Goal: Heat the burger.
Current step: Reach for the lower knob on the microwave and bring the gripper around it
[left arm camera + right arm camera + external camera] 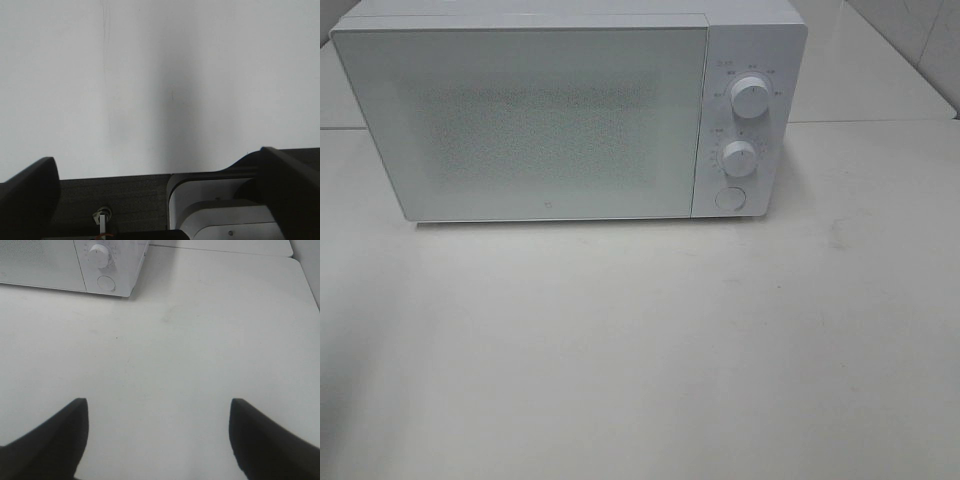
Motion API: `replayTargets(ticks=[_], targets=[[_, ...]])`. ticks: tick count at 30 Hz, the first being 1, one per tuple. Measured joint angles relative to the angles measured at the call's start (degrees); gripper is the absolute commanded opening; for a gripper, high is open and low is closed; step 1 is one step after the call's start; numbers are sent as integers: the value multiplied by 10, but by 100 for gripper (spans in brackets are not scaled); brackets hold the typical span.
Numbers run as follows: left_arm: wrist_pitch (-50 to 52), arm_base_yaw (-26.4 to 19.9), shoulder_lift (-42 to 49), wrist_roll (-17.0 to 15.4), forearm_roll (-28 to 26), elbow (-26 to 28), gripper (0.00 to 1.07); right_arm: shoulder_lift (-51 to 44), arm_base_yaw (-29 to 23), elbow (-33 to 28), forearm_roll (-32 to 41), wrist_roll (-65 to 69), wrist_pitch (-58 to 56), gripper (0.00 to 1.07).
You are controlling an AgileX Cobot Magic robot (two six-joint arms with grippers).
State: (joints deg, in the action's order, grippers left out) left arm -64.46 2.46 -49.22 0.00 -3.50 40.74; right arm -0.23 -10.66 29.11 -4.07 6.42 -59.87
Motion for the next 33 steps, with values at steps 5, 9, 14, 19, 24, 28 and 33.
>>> replayTargets(ticks=[5, 9, 14, 19, 24, 28, 33], targets=[[4, 0, 70, 0, 0, -40, 100, 0, 0, 0, 0, 0, 0, 75], [14, 0, 140, 0, 0, -72, 100, 0, 0, 0, 0, 0, 0, 75], [23, 0, 199, 0, 0, -93, 100, 0, 0, 0, 0, 0, 0, 75], [39, 0, 274, 0, 0, -117, 100, 0, 0, 0, 0, 0, 0, 75], [42, 0, 362, 0, 0, -119, 100, 0, 0, 0, 0, 0, 0, 75], [43, 0, 410, 0, 0, -119, 100, 0, 0, 0, 0, 0, 0, 75], [43, 0, 484, 0, 0, -119, 100, 0, 0, 0, 0, 0, 0, 75]])
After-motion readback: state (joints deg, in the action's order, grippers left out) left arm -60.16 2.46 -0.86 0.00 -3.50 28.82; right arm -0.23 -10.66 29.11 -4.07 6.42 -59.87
